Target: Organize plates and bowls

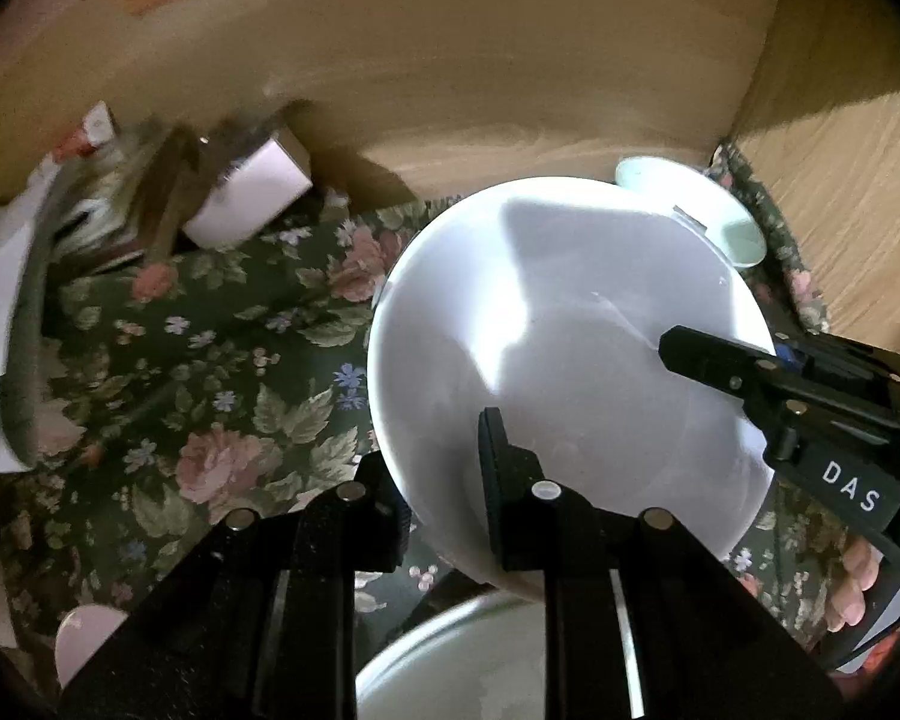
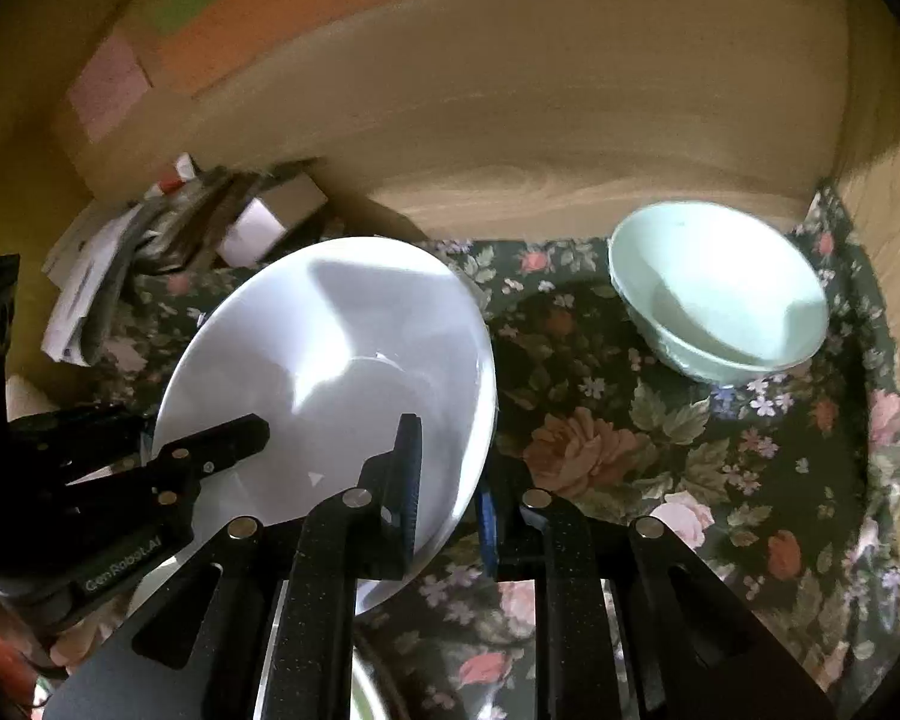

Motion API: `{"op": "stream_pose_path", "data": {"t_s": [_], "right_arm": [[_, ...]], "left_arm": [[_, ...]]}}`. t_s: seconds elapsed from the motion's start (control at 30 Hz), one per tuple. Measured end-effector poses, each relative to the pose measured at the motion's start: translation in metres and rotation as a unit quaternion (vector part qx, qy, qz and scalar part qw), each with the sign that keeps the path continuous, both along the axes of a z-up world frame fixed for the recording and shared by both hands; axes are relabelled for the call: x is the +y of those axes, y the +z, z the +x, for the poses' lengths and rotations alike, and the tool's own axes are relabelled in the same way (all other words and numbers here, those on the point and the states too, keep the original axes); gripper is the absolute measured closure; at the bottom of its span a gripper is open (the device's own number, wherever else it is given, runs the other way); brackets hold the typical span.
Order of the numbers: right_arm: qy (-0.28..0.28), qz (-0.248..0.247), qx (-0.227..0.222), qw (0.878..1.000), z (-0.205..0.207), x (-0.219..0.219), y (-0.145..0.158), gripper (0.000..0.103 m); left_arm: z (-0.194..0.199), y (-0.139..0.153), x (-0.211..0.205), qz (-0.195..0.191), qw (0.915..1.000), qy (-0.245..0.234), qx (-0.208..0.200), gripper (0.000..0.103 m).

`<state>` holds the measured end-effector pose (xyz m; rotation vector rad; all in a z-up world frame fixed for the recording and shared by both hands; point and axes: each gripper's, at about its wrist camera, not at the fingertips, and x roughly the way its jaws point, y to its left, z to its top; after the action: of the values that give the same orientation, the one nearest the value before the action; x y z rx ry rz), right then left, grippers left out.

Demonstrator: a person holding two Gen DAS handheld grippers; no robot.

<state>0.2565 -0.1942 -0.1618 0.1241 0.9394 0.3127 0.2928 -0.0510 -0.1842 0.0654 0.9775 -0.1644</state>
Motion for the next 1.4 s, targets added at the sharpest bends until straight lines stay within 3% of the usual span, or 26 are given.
{"op": "stream_pose_path", "data": {"t_s": [0.73, 1.4], "right_arm": [[0.032, -0.005, -0.073, 0.997, -0.078, 0.051, 0.062, 0.087], [0.109, 0.013, -0.079, 0.991, -0.112, 0.135, 0.055, 0.087]], "left_arm": [[-0.1, 0.069, 0.048, -0.03, 0.9961, 0.035, -0.075, 0.083], [-0.179, 0.074, 0.127, -0.024, 0.9894, 0.113, -0.088, 0.083]]}}
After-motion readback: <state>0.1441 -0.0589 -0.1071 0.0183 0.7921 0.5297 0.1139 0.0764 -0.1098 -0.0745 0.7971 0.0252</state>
